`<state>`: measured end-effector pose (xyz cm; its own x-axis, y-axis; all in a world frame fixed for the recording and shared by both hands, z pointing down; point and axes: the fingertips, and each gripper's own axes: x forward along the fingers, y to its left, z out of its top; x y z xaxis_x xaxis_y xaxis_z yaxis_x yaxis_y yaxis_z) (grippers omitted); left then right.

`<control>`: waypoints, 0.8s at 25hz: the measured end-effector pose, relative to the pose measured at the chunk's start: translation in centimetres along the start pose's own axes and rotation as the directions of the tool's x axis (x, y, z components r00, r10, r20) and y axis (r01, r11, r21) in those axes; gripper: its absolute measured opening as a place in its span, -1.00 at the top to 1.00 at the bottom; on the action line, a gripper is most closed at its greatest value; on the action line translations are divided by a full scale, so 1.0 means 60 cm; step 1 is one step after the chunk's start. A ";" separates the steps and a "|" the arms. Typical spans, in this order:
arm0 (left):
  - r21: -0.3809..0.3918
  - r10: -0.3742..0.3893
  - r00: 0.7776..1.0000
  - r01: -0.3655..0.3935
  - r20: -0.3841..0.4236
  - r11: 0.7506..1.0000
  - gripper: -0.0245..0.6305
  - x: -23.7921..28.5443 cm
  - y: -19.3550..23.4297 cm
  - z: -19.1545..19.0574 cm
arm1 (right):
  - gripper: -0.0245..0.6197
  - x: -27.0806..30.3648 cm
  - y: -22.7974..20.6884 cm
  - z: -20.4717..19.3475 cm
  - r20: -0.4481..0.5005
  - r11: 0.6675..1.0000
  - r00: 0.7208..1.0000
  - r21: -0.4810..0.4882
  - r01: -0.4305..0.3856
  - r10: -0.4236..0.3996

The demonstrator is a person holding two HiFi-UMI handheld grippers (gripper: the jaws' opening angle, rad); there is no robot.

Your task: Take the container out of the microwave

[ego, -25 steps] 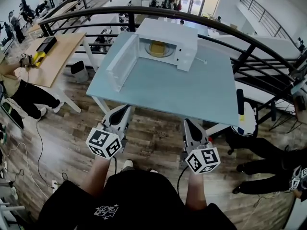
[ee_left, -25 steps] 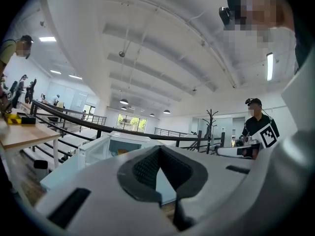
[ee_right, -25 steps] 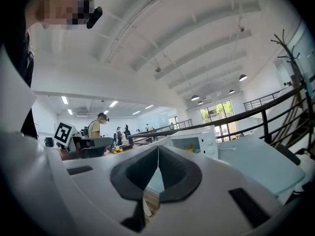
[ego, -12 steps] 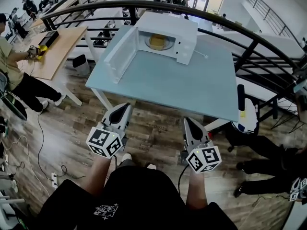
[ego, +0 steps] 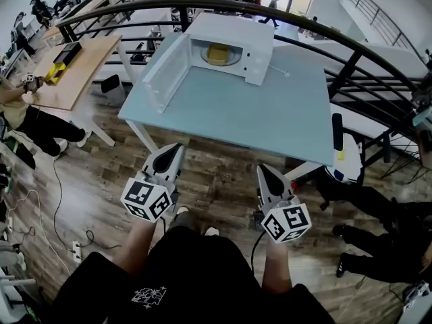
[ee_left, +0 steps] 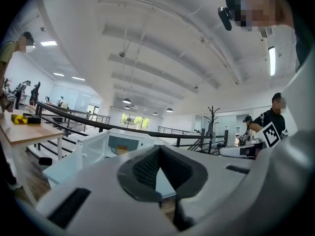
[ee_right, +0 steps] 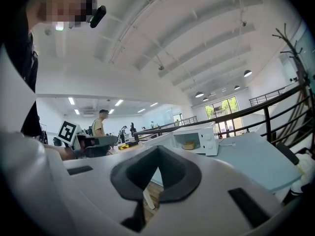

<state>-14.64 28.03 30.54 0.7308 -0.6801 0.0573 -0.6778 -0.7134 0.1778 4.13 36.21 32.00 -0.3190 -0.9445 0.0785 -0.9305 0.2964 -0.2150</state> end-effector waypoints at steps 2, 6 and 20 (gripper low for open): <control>0.000 -0.004 1.000 0.004 -0.002 1.000 0.90 0.001 -0.002 -0.001 | 0.91 -0.001 0.000 0.000 0.003 1.000 1.000 0.005 -0.002 0.002; 0.000 -0.008 1.000 0.008 0.000 1.000 0.90 0.008 0.003 0.002 | 0.91 0.004 -0.001 0.002 0.009 1.000 1.000 0.022 -0.007 0.007; -0.010 -0.039 0.999 0.038 -0.026 0.999 0.90 0.089 0.066 -0.015 | 0.91 0.093 -0.027 -0.009 -0.006 1.000 1.000 0.024 -0.001 0.001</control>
<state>-13.38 21.73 32.45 0.7584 -0.6474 0.0759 -0.6484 -0.7374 0.1893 3.79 30.54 33.30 -0.3209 -0.9434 0.0838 -0.9256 0.2937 -0.2388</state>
